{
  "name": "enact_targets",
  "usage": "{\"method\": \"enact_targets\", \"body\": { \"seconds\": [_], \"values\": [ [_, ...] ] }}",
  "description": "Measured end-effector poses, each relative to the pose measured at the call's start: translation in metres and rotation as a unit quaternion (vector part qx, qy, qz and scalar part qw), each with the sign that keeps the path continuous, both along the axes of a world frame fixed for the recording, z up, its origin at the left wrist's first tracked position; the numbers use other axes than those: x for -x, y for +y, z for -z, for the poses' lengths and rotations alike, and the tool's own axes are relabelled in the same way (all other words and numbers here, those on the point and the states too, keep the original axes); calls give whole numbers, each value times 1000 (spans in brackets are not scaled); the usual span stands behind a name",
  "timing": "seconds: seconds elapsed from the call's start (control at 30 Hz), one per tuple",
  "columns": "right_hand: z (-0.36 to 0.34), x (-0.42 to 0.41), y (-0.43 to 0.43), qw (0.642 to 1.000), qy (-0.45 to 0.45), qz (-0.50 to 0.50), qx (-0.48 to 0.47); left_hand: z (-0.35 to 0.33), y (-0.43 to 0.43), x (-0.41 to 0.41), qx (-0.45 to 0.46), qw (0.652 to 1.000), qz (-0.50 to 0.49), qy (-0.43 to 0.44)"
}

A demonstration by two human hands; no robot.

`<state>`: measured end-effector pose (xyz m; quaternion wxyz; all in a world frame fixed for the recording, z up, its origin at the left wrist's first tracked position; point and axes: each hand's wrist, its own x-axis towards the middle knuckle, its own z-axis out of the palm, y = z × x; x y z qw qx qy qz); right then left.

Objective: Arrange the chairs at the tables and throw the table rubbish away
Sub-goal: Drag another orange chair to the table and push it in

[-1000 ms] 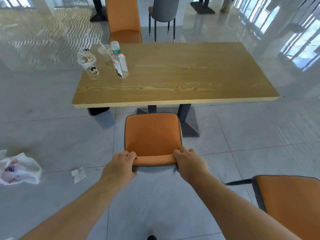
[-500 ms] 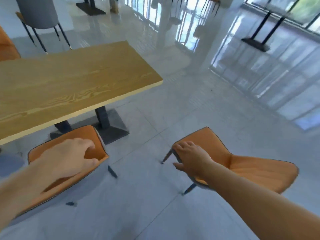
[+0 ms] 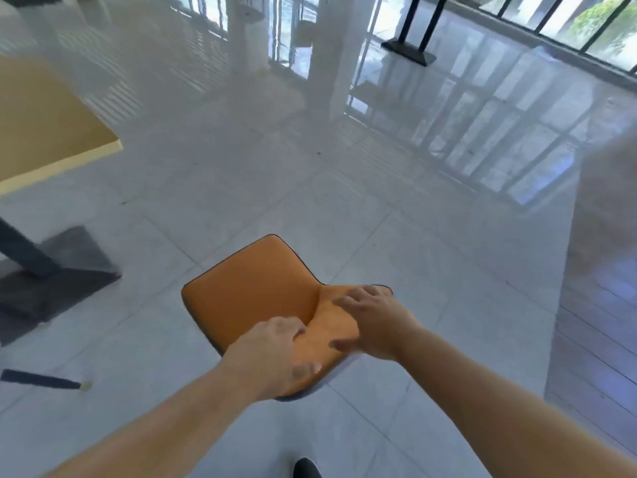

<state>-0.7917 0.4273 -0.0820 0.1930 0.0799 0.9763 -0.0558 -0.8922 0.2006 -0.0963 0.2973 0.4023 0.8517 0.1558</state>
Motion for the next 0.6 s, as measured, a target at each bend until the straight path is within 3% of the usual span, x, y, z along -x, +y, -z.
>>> {"method": "enact_targets", "body": {
  "seconds": [0.13,0.23,0.3,0.4,0.6],
  "values": [
    [24,-35,64,997,-56,-50,-6,28,37,-48,65,997,19,-21],
    [39,-34,77,994,-59,-82,-33,42,40,-59,76,997,9,29],
    [45,-24,73,993,-65,-87,-49,48,35,-56,111,993,-13,40],
    [53,-6,58,989,-100,-88,-71,58,20,-49,160,986,-34,-14],
    [63,46,-5,992,-84,-72,-52,70,-44,-3,137,988,-48,45]
  ]
}}
